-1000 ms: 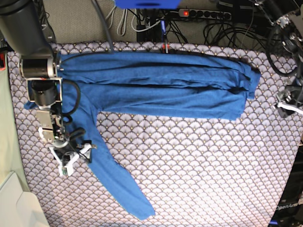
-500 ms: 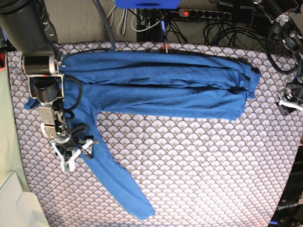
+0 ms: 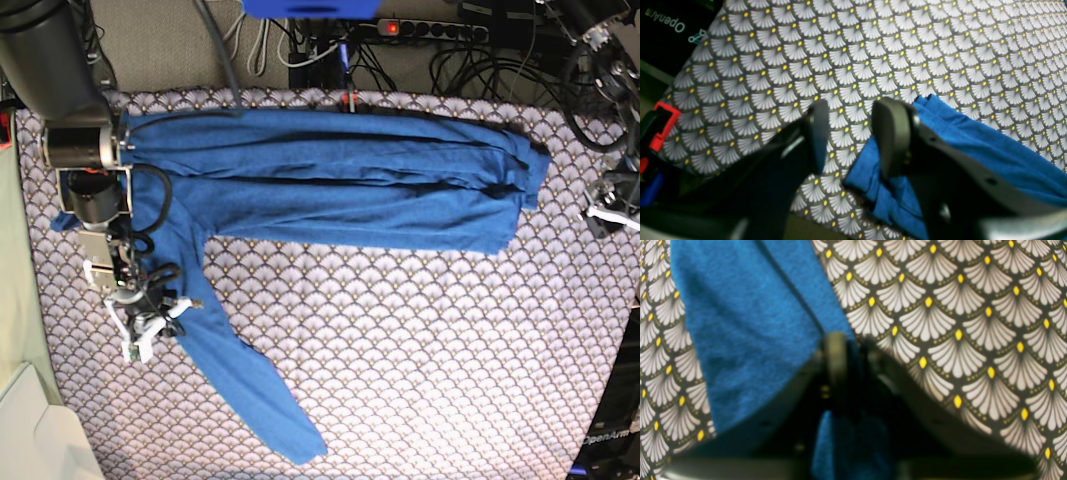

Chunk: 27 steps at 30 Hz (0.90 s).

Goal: Fold the T-shirt properly
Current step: 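Lower the right gripper onto the hanging blue sleeve and close on it, then lift the sleeve with the right gripper and drag it across the folded shirt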

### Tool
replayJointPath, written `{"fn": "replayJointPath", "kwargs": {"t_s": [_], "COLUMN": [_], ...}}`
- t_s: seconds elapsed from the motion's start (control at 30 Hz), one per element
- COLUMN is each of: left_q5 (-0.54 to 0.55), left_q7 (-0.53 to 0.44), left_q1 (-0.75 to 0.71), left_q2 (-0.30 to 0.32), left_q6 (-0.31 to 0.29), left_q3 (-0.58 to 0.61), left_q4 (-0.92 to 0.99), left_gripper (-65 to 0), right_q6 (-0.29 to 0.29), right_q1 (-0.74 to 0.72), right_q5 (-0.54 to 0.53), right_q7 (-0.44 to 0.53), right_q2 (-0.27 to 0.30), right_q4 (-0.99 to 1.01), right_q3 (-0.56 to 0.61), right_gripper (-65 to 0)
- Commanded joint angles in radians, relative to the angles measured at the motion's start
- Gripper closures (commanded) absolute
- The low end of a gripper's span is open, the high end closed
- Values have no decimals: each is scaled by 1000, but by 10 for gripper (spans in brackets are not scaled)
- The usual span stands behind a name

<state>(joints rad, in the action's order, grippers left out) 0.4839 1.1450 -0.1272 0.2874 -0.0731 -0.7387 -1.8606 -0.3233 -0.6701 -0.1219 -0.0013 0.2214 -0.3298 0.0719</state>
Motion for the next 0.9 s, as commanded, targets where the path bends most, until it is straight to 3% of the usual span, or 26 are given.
{"fn": "replayJointPath", "kwargs": {"t_s": [0.0, 0.37, 0.87], "left_q5": [8, 8, 8], "left_q7": [-15, -15, -15], "left_q1": [10, 10, 10], "left_q2": [17, 17, 17], "left_q6": [2, 2, 2], "left_q3": [-6, -6, -6], "left_q4": [-20, -20, -20], "left_gripper": [-250, -249, -249], "right_q6": [-4, -9, -10], "right_q1": [-21, -15, 270], "right_q5": [-2, 0, -3], "right_q7": [-21, -21, -27], "right_q2": [5, 9, 6], "right_q4": [-7, -24, -612], "right_q3": [-2, -1, -2], "right_gripper": [0, 0, 0]}}
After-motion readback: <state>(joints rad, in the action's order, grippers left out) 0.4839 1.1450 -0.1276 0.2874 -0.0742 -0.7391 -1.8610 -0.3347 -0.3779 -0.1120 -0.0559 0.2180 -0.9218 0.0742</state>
